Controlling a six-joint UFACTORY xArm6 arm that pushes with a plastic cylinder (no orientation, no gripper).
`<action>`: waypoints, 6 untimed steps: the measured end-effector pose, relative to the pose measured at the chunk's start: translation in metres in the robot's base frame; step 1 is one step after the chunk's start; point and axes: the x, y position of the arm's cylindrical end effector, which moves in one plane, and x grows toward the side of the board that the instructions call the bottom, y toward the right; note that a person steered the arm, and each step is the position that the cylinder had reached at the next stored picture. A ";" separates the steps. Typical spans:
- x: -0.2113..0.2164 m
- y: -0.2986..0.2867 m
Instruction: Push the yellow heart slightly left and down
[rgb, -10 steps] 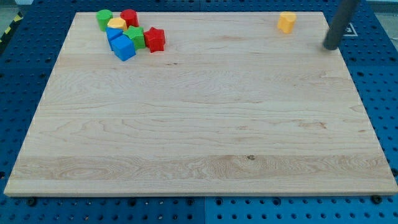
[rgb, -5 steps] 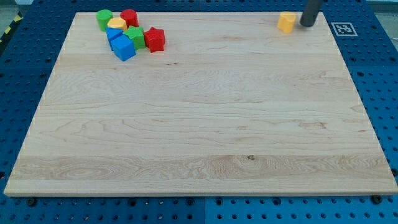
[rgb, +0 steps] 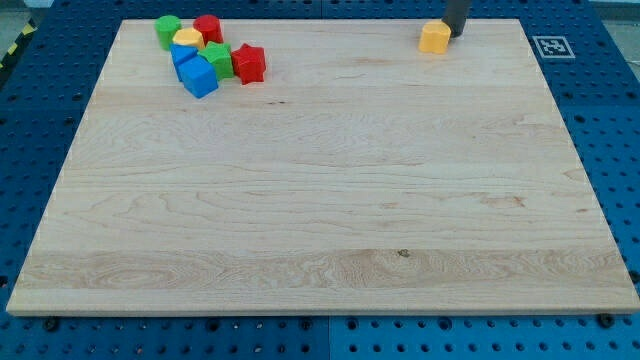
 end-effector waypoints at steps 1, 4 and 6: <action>0.001 -0.019; 0.042 -0.051; 0.081 -0.069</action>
